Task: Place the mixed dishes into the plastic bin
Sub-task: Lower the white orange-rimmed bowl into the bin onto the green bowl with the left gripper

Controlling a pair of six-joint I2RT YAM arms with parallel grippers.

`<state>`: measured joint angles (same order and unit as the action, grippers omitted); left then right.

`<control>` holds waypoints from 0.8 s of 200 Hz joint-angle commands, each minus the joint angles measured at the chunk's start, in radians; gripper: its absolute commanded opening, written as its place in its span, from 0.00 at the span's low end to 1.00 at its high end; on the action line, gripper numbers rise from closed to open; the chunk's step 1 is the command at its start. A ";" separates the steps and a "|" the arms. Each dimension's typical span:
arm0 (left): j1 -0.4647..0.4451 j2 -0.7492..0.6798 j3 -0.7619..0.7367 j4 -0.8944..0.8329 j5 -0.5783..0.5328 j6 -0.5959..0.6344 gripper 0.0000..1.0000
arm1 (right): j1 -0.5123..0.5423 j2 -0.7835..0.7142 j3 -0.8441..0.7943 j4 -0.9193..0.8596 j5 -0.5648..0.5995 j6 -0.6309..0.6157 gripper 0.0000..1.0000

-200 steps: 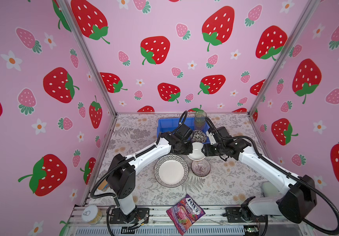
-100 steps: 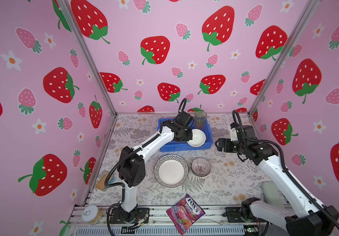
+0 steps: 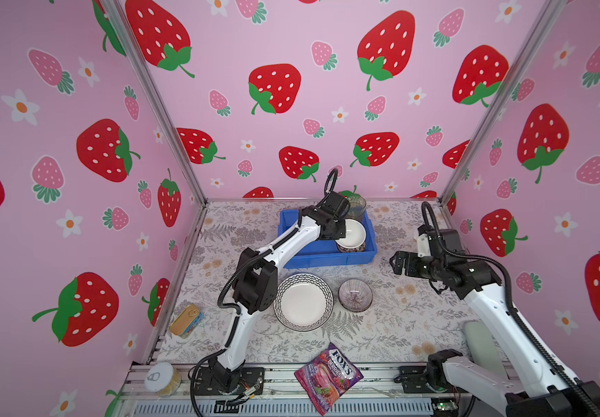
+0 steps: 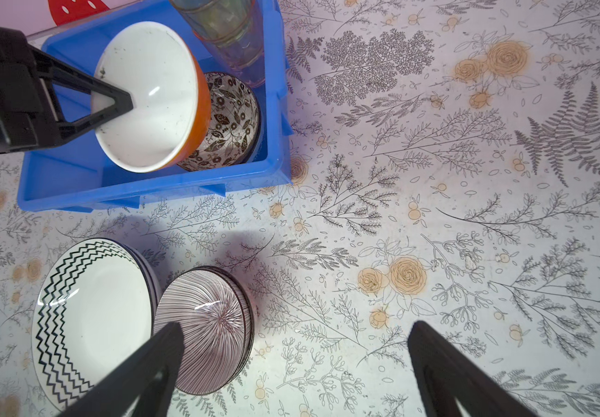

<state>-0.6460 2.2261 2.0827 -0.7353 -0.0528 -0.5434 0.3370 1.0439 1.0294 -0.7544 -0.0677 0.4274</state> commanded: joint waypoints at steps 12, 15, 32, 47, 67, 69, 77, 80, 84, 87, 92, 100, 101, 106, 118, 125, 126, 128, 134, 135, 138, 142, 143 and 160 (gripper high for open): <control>0.006 0.046 0.085 0.014 -0.017 0.020 0.00 | -0.019 -0.010 -0.018 -0.023 -0.017 -0.027 0.99; 0.007 0.051 0.087 0.014 -0.016 0.020 0.00 | -0.021 -0.009 -0.018 -0.022 -0.018 -0.028 0.99; 0.008 0.075 0.103 0.018 -0.003 0.024 0.00 | -0.026 -0.005 -0.021 -0.019 -0.023 -0.033 0.99; 0.008 0.093 0.118 0.017 0.010 0.026 0.00 | -0.032 -0.002 -0.023 -0.016 -0.027 -0.037 0.99; 0.008 0.111 0.134 0.018 0.023 0.029 0.00 | -0.037 0.004 -0.025 -0.013 -0.032 -0.042 0.99; 0.008 0.112 0.135 0.018 0.024 0.028 0.00 | -0.039 0.004 -0.025 -0.012 -0.032 -0.042 0.99; 0.008 0.116 0.137 0.018 0.029 0.028 0.00 | -0.040 0.006 -0.027 -0.011 -0.033 -0.043 0.99; 0.008 0.117 0.137 0.019 0.032 0.028 0.00 | -0.041 0.007 -0.028 -0.010 -0.035 -0.042 0.99; 0.008 0.117 0.138 0.020 0.034 0.027 0.00 | -0.041 0.006 -0.029 -0.009 -0.035 -0.042 0.99; 0.008 0.119 0.137 0.022 0.035 0.028 0.00 | -0.042 0.007 -0.030 -0.009 -0.035 -0.042 0.99; 0.008 0.121 0.137 0.023 0.038 0.028 0.00 | -0.044 0.007 -0.031 -0.007 -0.037 -0.042 0.99; 0.008 0.123 0.138 0.024 0.042 0.026 0.00 | -0.044 0.009 -0.032 -0.005 -0.039 -0.042 0.99; 0.008 0.123 0.138 0.024 0.042 0.026 0.00 | -0.044 0.009 -0.032 -0.005 -0.038 -0.042 0.99; 0.007 0.126 0.138 0.024 0.043 0.026 0.00 | -0.045 0.008 -0.034 -0.005 -0.039 -0.042 0.99; 0.008 0.131 0.139 0.025 0.048 0.026 0.03 | -0.047 0.009 -0.036 -0.004 -0.041 -0.044 0.99; 0.009 0.133 0.139 0.025 0.052 0.026 0.05 | -0.047 0.010 -0.037 -0.003 -0.042 -0.044 0.99; 0.008 0.133 0.139 0.025 0.053 0.025 0.05 | -0.047 0.009 -0.037 -0.004 -0.042 -0.044 0.99; 0.008 0.134 0.139 0.025 0.053 0.025 0.05 | -0.048 0.010 -0.037 -0.004 -0.041 -0.044 0.99; 0.008 0.135 0.139 0.028 0.055 0.023 0.10 | -0.049 0.009 -0.038 -0.005 -0.043 -0.044 0.99; 0.009 0.136 0.139 0.028 0.056 0.021 0.10 | -0.048 0.009 -0.039 -0.004 -0.043 -0.044 0.99; 0.008 0.136 0.139 0.029 0.058 0.022 0.12 | -0.049 0.010 -0.039 -0.004 -0.042 -0.044 0.99; 0.009 0.136 0.138 0.032 0.061 0.021 0.14 | -0.049 0.010 -0.038 -0.005 -0.042 -0.044 0.99; 0.008 0.136 0.138 0.032 0.063 0.021 0.14 | -0.048 0.010 -0.039 -0.005 -0.043 -0.044 0.99; 0.008 0.138 0.139 0.037 0.071 0.018 0.21 | -0.050 0.010 -0.038 -0.005 -0.044 -0.044 0.99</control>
<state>-0.6353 2.3482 2.1704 -0.7265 -0.0109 -0.5217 0.2951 1.0515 1.0027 -0.7567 -0.1032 0.3954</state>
